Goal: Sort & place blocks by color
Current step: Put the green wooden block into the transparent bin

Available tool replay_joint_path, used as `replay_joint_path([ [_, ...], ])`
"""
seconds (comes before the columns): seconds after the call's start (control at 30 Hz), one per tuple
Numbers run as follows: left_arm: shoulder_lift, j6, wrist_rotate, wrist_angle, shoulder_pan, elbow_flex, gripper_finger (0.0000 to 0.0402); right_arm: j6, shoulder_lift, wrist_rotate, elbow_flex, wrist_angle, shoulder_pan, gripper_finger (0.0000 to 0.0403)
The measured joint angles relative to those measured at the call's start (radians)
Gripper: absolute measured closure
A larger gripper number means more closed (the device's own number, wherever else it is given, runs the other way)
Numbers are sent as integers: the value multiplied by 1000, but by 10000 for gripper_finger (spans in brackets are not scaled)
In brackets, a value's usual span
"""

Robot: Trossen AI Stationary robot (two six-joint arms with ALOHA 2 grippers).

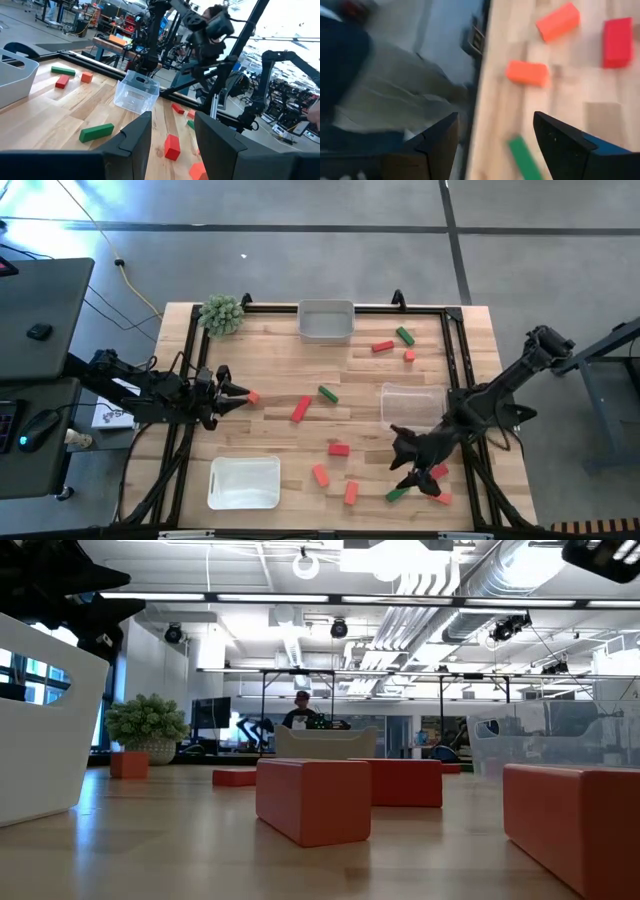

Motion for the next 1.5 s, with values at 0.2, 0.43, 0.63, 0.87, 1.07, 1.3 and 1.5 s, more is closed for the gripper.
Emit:
replay_joint_path([
  [0.2,0,0,0,0,0,0,264,-102,115,4,134,-321,0,158],
  [0.43,0,0,0,0,0,0,264,-202,239,3,148,-344,47,158],
  [0.63,0,0,0,0,0,0,264,-218,340,4,148,-335,91,158],
  [0.87,0,0,0,0,0,0,264,-247,434,49,148,-273,140,158],
  [1.07,0,1,0,0,0,0,264,-246,483,62,148,-220,168,158],
  [1.3,0,1,0,0,0,0,264,-241,527,124,147,-222,183,158],
  [1.5,0,1,0,0,0,0,264,-236,562,114,147,-221,183,158],
])
